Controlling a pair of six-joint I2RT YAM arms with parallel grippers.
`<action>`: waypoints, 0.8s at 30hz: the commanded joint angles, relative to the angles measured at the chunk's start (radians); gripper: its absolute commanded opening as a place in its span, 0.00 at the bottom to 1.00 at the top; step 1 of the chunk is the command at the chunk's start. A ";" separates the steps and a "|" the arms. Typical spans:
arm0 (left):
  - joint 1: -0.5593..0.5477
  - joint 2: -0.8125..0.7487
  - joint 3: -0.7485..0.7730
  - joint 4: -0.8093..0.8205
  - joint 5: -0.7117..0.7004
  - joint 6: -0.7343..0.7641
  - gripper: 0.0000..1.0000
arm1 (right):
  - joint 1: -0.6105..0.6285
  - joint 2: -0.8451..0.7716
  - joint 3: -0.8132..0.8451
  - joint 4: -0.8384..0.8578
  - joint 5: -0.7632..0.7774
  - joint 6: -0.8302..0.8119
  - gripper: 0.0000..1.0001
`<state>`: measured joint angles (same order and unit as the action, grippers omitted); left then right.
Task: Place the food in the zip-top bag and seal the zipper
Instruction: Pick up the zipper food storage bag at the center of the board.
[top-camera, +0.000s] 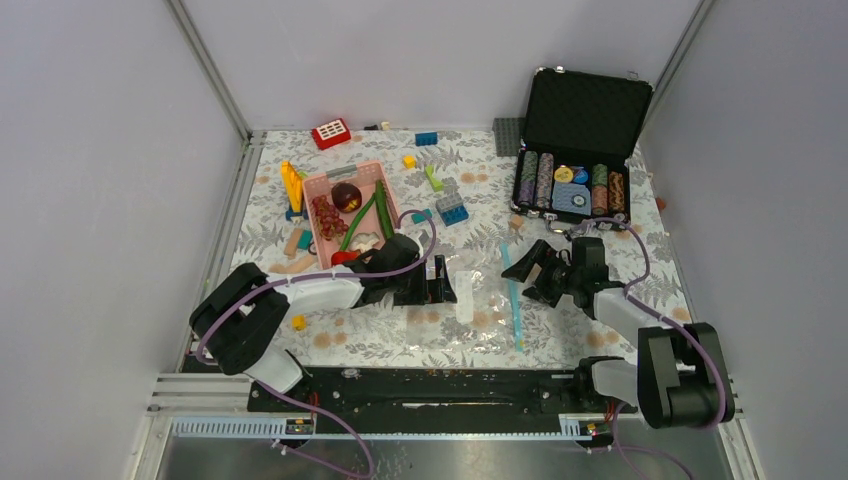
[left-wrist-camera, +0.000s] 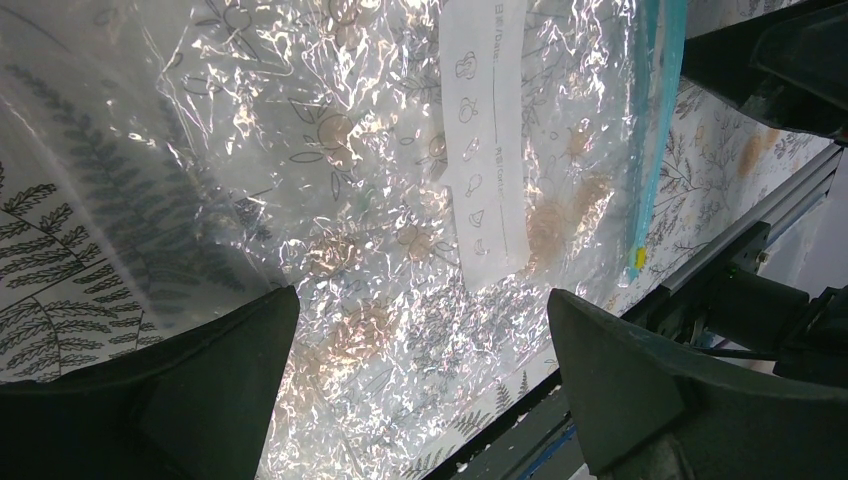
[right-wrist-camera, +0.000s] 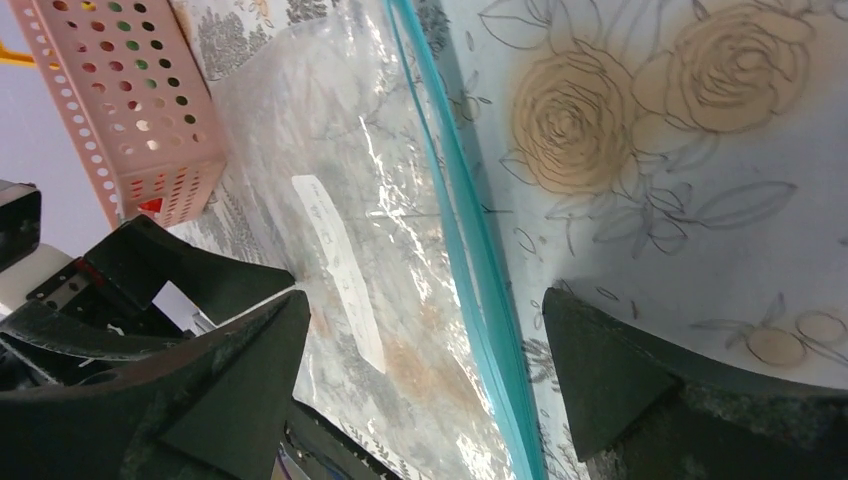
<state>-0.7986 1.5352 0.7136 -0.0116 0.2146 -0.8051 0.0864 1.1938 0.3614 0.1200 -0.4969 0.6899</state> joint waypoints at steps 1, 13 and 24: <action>-0.003 0.019 -0.018 -0.013 -0.040 0.013 0.99 | 0.017 0.054 0.015 0.129 -0.105 0.018 0.95; -0.004 0.015 -0.029 -0.011 -0.045 0.003 0.99 | 0.033 -0.006 0.020 0.077 -0.063 -0.007 0.94; -0.004 0.020 -0.025 -0.010 -0.039 0.009 0.99 | 0.054 0.038 0.023 0.131 -0.138 0.012 0.93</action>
<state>-0.7986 1.5352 0.7109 -0.0048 0.2127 -0.8093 0.1223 1.2152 0.3614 0.2092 -0.5816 0.7010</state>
